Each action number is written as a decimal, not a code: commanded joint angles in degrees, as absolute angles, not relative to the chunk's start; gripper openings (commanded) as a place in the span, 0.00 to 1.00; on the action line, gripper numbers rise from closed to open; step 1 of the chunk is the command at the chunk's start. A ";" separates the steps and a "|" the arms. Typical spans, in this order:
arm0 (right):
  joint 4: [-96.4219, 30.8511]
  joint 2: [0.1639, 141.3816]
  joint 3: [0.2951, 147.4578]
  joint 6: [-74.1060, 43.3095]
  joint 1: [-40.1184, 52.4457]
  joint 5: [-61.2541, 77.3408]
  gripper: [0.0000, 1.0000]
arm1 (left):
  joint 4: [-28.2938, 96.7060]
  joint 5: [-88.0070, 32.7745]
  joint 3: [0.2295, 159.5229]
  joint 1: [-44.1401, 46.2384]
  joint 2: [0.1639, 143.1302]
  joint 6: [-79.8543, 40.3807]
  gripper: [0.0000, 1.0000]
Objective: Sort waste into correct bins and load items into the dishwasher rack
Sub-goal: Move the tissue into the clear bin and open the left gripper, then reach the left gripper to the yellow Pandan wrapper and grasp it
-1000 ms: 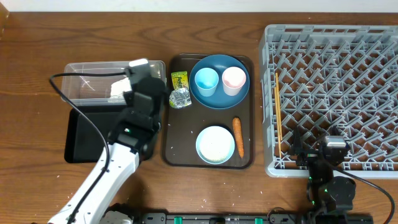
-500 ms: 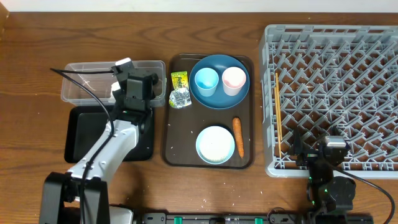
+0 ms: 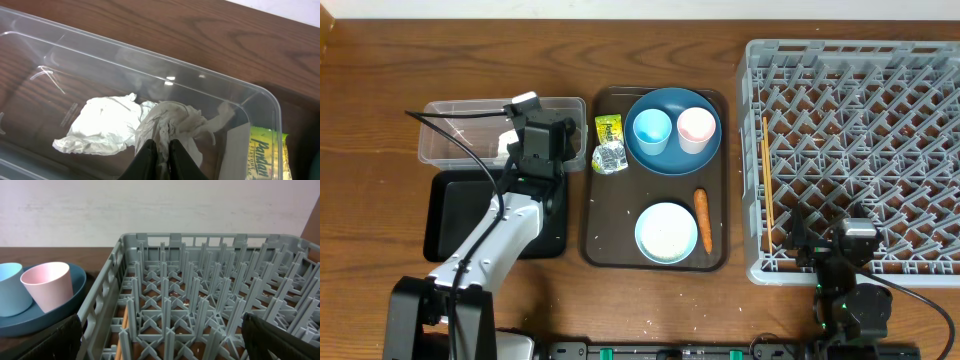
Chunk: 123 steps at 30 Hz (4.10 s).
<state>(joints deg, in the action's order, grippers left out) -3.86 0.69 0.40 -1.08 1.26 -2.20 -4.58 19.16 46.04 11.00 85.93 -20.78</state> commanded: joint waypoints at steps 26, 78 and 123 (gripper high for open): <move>-4.08 0.40 0.30 -1.87 1.48 -2.76 0.99 | 7.33 18.44 46.09 17.10 69.30 -16.16 0.99; -4.08 0.40 0.30 -1.87 1.48 -2.74 0.99 | 10.61 10.07 46.06 27.35 83.90 -31.83 0.50; -4.08 0.40 0.30 -1.87 1.48 -2.76 0.99 | 3.84 17.26 46.06 27.35 93.27 -31.79 0.55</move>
